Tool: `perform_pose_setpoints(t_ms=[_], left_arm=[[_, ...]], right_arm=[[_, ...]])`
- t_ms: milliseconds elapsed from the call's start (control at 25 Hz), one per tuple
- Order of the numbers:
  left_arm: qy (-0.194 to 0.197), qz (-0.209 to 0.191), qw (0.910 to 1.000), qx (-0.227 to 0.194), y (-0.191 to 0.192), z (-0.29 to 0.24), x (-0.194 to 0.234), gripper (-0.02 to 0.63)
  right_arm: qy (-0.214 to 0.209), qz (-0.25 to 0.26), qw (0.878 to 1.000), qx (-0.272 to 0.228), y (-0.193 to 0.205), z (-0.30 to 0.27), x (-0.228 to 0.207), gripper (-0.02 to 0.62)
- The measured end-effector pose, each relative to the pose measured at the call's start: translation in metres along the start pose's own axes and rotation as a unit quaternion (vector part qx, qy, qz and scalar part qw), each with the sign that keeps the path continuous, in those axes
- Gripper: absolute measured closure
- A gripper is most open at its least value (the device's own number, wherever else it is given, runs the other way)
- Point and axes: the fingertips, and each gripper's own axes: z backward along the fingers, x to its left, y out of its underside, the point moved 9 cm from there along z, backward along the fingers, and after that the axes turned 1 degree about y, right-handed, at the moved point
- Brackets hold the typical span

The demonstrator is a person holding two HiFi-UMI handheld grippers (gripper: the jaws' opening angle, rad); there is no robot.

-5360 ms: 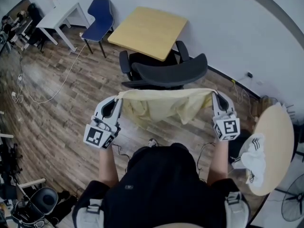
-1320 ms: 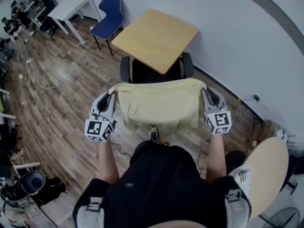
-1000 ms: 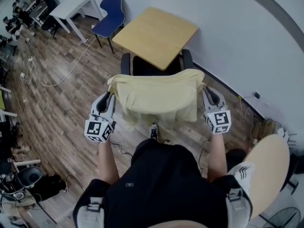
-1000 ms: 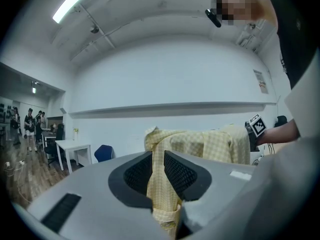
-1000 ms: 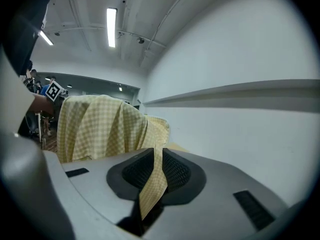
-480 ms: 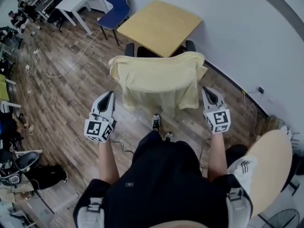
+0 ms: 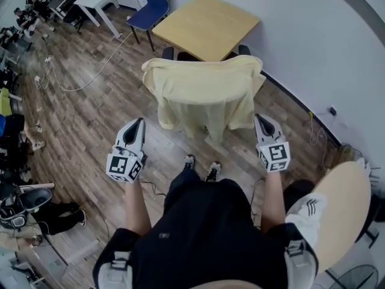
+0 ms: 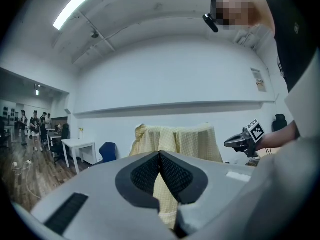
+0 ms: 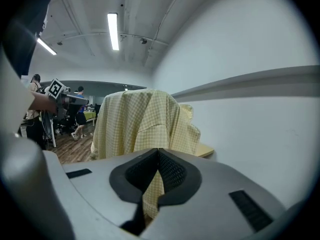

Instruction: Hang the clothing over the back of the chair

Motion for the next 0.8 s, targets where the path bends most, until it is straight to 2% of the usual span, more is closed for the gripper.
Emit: perform_pose_setpoints(t_ms=[320, 480, 640, 800], left_arm=[[0.033, -0.004, 0.9991, -0.027, -0.005, 0.007, 0.013, 0.604], [0.048, 0.001, 0.9984, -0.030, -0.003, 0.031, 0.032, 0.604], [0.055, 0.014, 0.9979, -0.032, -0.001, 0.059, 0.057, 0.604], [0.067, 0.017, 0.9969, -0.036, 0.000, 0.079, 0.076, 0.604]], right_arm=[[0.020, 0.018, 1.000, -0.008, -0.010, 0.008, 0.024, 0.600], [0.039, 0.008, 0.999, 0.009, -0.022, 0.015, 0.061, 0.600], [0.039, 0.021, 0.999, -0.010, -0.025, 0.018, 0.102, 0.600], [0.053, 0.016, 0.998, 0.002, -0.024, 0.027, 0.135, 0.600]])
